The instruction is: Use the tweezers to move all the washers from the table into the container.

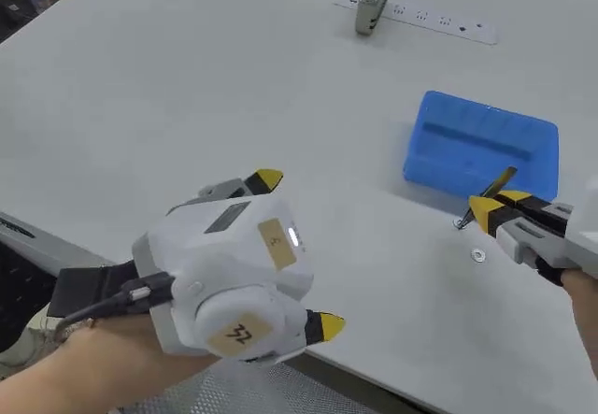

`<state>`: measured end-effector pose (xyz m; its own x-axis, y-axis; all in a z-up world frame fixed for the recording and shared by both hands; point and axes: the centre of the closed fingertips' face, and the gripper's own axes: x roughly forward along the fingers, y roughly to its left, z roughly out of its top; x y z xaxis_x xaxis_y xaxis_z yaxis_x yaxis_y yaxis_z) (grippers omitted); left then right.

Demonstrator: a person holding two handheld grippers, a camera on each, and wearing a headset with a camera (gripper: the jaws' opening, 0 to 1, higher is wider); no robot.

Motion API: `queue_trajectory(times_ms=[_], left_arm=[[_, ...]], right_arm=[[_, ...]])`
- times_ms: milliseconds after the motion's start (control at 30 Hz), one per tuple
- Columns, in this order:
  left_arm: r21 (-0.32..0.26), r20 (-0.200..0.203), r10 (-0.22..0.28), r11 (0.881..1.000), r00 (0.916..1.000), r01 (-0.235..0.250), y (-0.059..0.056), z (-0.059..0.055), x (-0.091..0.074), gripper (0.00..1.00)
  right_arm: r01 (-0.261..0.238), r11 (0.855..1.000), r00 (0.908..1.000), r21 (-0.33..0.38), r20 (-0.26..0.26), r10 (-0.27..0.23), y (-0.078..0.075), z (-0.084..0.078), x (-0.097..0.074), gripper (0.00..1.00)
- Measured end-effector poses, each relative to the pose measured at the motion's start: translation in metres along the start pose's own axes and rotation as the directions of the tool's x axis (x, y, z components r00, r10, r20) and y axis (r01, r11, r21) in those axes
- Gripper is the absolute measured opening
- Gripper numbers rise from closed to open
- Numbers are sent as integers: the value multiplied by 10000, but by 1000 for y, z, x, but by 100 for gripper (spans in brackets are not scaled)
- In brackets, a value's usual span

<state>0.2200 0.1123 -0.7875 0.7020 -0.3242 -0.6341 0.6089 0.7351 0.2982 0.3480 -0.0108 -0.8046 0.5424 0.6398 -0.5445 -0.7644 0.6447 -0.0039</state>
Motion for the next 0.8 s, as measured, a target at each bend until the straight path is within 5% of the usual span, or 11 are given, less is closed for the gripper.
queue_trajectory(times_ms=[300,800], left_arm=[[30,-22,12,10000,10000,-12,0,0,0,92],[-24,-30,86,10000,10000,-86,2,-1,0,92]], right_arm=[[86,9992,10000,380,15,-87,-4,9,-10,3],[121,9996,9921,267,1248,-153,-11,68,-31,3]])
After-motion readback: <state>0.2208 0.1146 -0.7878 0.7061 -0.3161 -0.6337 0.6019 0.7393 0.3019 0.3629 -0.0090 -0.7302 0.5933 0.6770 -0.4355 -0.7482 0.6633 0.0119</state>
